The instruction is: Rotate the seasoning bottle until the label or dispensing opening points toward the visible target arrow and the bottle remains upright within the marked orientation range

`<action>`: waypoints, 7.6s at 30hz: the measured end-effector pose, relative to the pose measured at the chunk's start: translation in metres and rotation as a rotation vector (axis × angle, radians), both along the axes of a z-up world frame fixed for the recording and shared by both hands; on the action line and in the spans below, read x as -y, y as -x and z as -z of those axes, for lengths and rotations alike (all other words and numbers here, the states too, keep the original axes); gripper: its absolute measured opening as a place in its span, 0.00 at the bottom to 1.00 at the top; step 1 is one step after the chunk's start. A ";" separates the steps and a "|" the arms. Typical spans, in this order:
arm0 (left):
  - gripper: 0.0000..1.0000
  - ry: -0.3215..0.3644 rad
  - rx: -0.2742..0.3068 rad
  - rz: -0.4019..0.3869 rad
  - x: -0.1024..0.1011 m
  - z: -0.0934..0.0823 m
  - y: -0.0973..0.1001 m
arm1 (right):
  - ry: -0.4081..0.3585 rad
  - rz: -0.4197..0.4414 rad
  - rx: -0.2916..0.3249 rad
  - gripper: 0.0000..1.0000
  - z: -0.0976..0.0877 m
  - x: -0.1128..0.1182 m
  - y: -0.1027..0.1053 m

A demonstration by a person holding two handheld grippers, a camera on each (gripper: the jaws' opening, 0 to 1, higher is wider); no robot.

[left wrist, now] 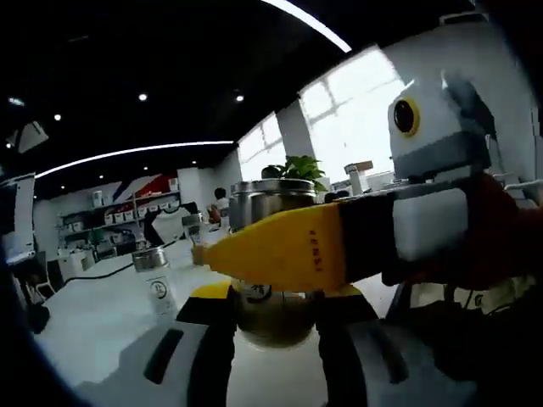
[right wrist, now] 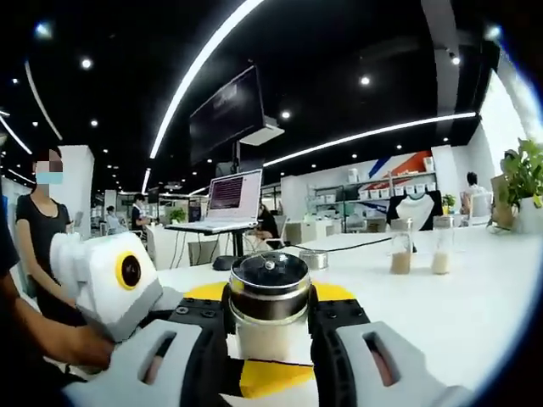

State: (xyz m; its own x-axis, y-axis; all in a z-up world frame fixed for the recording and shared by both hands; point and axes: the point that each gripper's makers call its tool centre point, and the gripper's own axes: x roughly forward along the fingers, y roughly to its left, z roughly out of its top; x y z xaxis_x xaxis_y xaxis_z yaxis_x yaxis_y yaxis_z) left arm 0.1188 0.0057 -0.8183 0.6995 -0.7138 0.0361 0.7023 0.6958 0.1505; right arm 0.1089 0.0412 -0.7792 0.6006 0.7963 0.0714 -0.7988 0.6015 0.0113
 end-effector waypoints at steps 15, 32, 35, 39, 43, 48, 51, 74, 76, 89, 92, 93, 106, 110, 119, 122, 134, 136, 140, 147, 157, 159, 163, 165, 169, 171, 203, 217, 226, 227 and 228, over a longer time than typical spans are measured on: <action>0.37 -0.107 0.044 -0.017 -0.001 0.001 0.002 | 0.061 -0.182 0.091 0.35 -0.001 -0.007 0.016; 0.37 -0.027 0.028 -0.109 -0.002 -0.002 -0.005 | 0.025 0.046 -0.002 0.34 0.007 0.001 -0.005; 0.37 0.074 -0.051 0.057 0.006 -0.003 0.004 | 0.061 -0.066 0.063 0.34 0.001 -0.001 0.005; 0.38 0.061 -0.046 0.163 0.009 -0.003 0.014 | 0.129 -0.198 0.136 0.34 -0.001 -0.007 0.024; 0.38 -0.008 0.007 0.116 0.007 -0.003 0.013 | 0.112 -0.223 0.131 0.35 -0.001 -0.006 0.025; 0.38 -0.048 0.044 -0.066 -0.002 -0.005 -0.002 | 0.042 -0.139 0.070 0.34 -0.003 -0.002 0.013; 0.37 0.026 0.027 -0.149 -0.009 -0.008 -0.007 | 0.028 -0.080 0.071 0.33 -0.006 -0.005 0.009; 0.37 -0.014 0.018 -0.155 -0.016 0.001 -0.010 | 0.153 0.070 0.065 0.33 0.008 -0.010 0.000; 0.38 -0.018 0.016 -0.159 -0.016 0.001 -0.010 | 0.164 0.071 0.071 0.33 0.009 -0.011 0.000; 0.40 -0.084 -0.006 -0.085 -0.009 0.018 -0.015 | 0.115 0.058 0.051 0.31 0.009 -0.005 -0.010; 0.44 -0.094 -0.038 -0.074 -0.008 0.023 -0.016 | 0.096 0.058 0.046 0.31 0.006 -0.002 -0.017; 0.47 -0.077 -0.055 -0.078 -0.010 0.023 -0.017 | 0.098 0.061 0.047 0.31 0.005 -0.001 -0.022; 0.77 -0.032 -0.117 -0.109 -0.022 0.024 -0.025 | 0.083 0.076 0.002 0.31 0.002 0.012 -0.073; 0.86 -0.024 -0.132 -0.118 -0.023 0.027 -0.028 | 0.095 0.079 -0.021 0.31 0.006 0.013 -0.085; 0.91 0.008 -0.132 -0.118 -0.027 0.016 -0.026 | 0.131 0.074 -0.032 0.31 0.012 0.012 -0.111; 0.93 0.012 -0.130 -0.118 -0.029 0.016 -0.027 | 0.152 0.086 -0.034 0.31 0.014 0.014 -0.121; 0.90 0.039 -0.106 -0.148 -0.042 0.003 -0.029 | 0.181 0.110 -0.121 0.31 0.034 0.014 -0.154; 0.90 0.041 -0.117 -0.150 -0.043 0.003 -0.030 | 0.190 0.113 -0.129 0.31 0.038 0.014 -0.157; 0.91 0.014 -0.160 -0.163 -0.045 0.011 -0.033 | 0.207 0.111 -0.146 0.31 0.047 0.013 -0.161; 0.90 0.013 -0.177 -0.173 -0.050 0.013 -0.034 | 0.239 0.089 -0.140 0.32 0.049 0.012 -0.162; 0.89 0.014 -0.178 -0.175 -0.049 0.009 -0.032 | 0.235 0.046 -0.134 0.32 0.051 0.012 -0.162; 0.89 0.012 -0.180 -0.171 -0.047 0.009 -0.031 | 0.240 0.046 -0.132 0.32 0.051 0.012 -0.161; 0.89 0.006 -0.174 -0.171 -0.046 0.008 -0.030 | 0.248 0.056 -0.131 0.32 0.052 0.012 -0.161; 0.89 0.007 -0.173 -0.172 -0.046 0.008 -0.030 | 0.248 0.055 -0.128 0.32 0.053 0.012 -0.161; 0.89 0.010 -0.172 -0.173 -0.047 0.007 -0.029 | 0.244 0.055 -0.132 0.32 0.054 0.012 -0.162; 0.88 0.010 -0.170 -0.174 -0.047 0.006 -0.029 | 0.249 0.055 -0.135 0.32 0.054 0.012 -0.162; 0.85 0.017 -0.110 -0.230 -0.063 -0.006 -0.033 | 0.260 0.135 -0.169 0.32 0.058 0.010 -0.163; 0.84 0.038 -0.103 -0.245 -0.069 -0.010 -0.033 | 0.302 0.119 -0.139 0.36 0.061 0.015 -0.158; 0.83 0.051 -0.118 -0.247 -0.070 -0.006 -0.033 | 0.280 0.118 -0.148 0.30 0.060 0.017 -0.153; 0.83 0.050 -0.117 -0.245 -0.069 -0.007 -0.033 | 0.283 0.120 -0.139 0.30 0.060 0.016 -0.153; 0.83 0.052 -0.113 -0.243 -0.069 -0.008 -0.033 | 0.285 0.120 -0.136 0.30 0.060 0.016 -0.153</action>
